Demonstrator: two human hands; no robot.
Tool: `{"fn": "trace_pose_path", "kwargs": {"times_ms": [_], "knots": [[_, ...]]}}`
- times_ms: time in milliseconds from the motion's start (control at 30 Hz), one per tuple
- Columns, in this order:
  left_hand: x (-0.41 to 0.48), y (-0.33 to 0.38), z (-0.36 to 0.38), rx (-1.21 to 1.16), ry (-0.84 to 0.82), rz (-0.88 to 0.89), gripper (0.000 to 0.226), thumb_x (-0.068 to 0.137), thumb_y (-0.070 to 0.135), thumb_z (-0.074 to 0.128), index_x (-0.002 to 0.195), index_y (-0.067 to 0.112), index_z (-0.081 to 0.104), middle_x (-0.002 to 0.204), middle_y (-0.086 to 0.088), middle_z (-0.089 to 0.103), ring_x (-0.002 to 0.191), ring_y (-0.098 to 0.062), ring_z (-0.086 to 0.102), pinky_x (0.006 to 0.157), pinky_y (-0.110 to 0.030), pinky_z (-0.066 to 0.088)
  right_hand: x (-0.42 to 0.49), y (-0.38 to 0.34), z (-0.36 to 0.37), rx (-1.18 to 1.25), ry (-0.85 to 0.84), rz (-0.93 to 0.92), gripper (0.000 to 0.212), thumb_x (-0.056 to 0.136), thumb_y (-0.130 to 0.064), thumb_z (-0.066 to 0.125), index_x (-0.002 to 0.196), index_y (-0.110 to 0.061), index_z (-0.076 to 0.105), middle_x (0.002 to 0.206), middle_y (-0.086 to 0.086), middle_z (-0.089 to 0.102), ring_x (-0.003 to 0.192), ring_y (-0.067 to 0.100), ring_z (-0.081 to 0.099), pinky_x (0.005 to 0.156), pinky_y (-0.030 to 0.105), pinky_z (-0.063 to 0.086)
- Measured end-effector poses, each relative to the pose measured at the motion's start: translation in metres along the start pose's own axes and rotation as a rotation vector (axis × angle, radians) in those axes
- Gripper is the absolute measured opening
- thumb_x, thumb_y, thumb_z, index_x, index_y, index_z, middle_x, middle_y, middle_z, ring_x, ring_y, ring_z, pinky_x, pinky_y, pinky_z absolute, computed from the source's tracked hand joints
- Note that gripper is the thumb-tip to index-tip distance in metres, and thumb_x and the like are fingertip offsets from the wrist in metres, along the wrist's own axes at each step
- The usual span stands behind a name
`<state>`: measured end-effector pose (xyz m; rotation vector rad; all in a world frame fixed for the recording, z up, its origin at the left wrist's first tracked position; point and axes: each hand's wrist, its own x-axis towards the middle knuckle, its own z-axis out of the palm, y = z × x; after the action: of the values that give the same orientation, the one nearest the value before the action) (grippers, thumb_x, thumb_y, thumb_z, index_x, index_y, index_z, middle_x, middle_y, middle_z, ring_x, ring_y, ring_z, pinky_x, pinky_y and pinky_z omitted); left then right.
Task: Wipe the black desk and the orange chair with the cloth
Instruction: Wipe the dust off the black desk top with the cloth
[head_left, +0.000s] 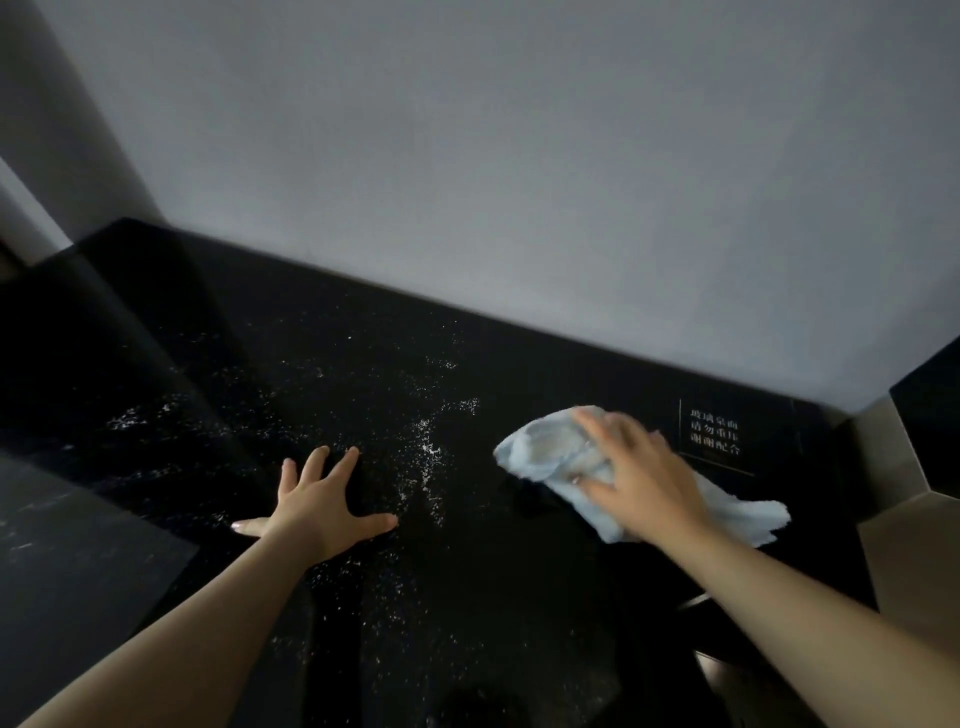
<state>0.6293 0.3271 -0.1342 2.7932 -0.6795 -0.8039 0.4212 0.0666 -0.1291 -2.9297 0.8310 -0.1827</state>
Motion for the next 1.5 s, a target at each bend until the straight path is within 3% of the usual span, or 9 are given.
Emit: {"fn": "trace_pose_path", "kwargs": {"times_ms": [100, 200, 467, 567, 667, 867, 1000, 1200, 1500], "knots": [[0.001, 0.0, 0.0, 0.008, 0.006, -0.02, 0.107, 0.067, 0.073, 0.061, 0.148, 0.04, -0.001, 0.157, 0.007, -0.01, 0.143, -0.029, -0.018, 0.105, -0.072, 0.012, 0.022, 0.033, -0.013, 0.093, 0.28, 0.334, 0.056, 0.079, -0.038, 0.068, 0.13, -0.025, 0.051, 0.131, 0.017, 0.045, 0.101, 0.045, 0.053, 0.074, 0.049, 0.048], [0.003, 0.0, 0.002, 0.019, 0.006, -0.033, 0.108, 0.065, 0.074, 0.061, 0.147, 0.043, -0.002, 0.156, 0.009, -0.011, 0.143, -0.027, -0.017, 0.102, -0.075, 0.013, 0.032, 0.027, -0.012, -0.032, -0.072, 0.652, 0.057, 0.086, -0.056, 0.048, 0.136, -0.034, 0.034, 0.144, 0.01, 0.028, 0.122, 0.042, 0.036, 0.09, 0.051, 0.038], [0.008, -0.006, 0.004, 0.006, 0.033, -0.003, 0.111, 0.062, 0.074, 0.063, 0.148, 0.04, 0.001, 0.157, 0.004, -0.005, 0.143, -0.032, -0.015, 0.11, -0.063, 0.017, 0.014, -0.024, -0.011, 0.267, -0.053, 0.134, 0.044, 0.074, -0.032, 0.063, 0.117, -0.026, 0.057, 0.125, 0.003, 0.053, 0.106, 0.032, 0.052, 0.08, 0.037, 0.045], [0.007, -0.006, 0.003, 0.01, 0.028, -0.011, 0.11, 0.063, 0.074, 0.064, 0.148, 0.041, 0.001, 0.157, 0.005, -0.005, 0.143, -0.031, -0.015, 0.11, -0.063, 0.017, 0.048, 0.021, -0.025, 0.14, 0.173, 0.486, 0.048, 0.078, -0.032, 0.063, 0.124, -0.022, 0.052, 0.131, 0.012, 0.047, 0.114, 0.04, 0.045, 0.089, 0.05, 0.041], [0.008, -0.005, 0.004, 0.004, 0.038, -0.019, 0.11, 0.063, 0.073, 0.064, 0.147, 0.042, 0.001, 0.157, 0.005, -0.005, 0.143, -0.03, -0.015, 0.11, -0.063, 0.017, 0.076, 0.052, -0.032, 0.188, -0.161, 0.788, 0.059, 0.088, -0.053, 0.042, 0.142, -0.037, 0.026, 0.148, 0.004, 0.025, 0.13, 0.039, 0.027, 0.102, 0.057, 0.029], [0.007, -0.001, 0.004, -0.009, 0.029, -0.041, 0.109, 0.065, 0.072, 0.064, 0.147, 0.041, 0.0, 0.157, 0.006, -0.007, 0.143, -0.03, -0.017, 0.111, -0.063, 0.016, 0.092, -0.026, -0.009, 0.013, -0.151, 0.422, 0.044, 0.087, -0.04, 0.042, 0.131, -0.035, 0.04, 0.134, 0.004, 0.043, 0.116, 0.037, 0.043, 0.097, 0.053, 0.035], [0.004, -0.001, 0.004, -0.001, 0.03, -0.027, 0.107, 0.066, 0.073, 0.062, 0.147, 0.041, 0.0, 0.157, 0.005, -0.007, 0.143, -0.031, -0.018, 0.111, -0.062, 0.015, 0.079, -0.053, -0.01, 0.566, -0.219, 0.209, 0.033, 0.076, -0.037, 0.05, 0.108, -0.035, 0.058, 0.093, -0.001, 0.07, 0.095, 0.023, 0.063, 0.075, 0.033, 0.049], [0.002, 0.002, 0.004, 0.019, 0.013, -0.053, 0.104, 0.067, 0.075, 0.058, 0.146, 0.046, -0.002, 0.156, 0.012, -0.012, 0.143, -0.025, -0.02, 0.102, -0.076, 0.01, 0.102, 0.016, -0.014, 0.077, -0.106, 0.612, 0.053, 0.087, -0.043, 0.047, 0.138, -0.031, 0.035, 0.145, 0.006, 0.033, 0.127, 0.042, 0.033, 0.102, 0.056, 0.03], [-0.002, 0.007, 0.007, 0.102, 0.039, -0.016, 0.102, 0.071, 0.077, 0.051, 0.147, 0.039, -0.005, 0.157, 0.007, -0.012, 0.143, -0.031, -0.016, 0.104, -0.072, 0.011, 0.074, -0.041, 0.002, 0.427, -0.041, 0.197, 0.044, 0.074, -0.03, 0.058, 0.118, -0.032, 0.056, 0.125, -0.001, 0.054, 0.109, 0.033, 0.053, 0.086, 0.043, 0.047]]}}
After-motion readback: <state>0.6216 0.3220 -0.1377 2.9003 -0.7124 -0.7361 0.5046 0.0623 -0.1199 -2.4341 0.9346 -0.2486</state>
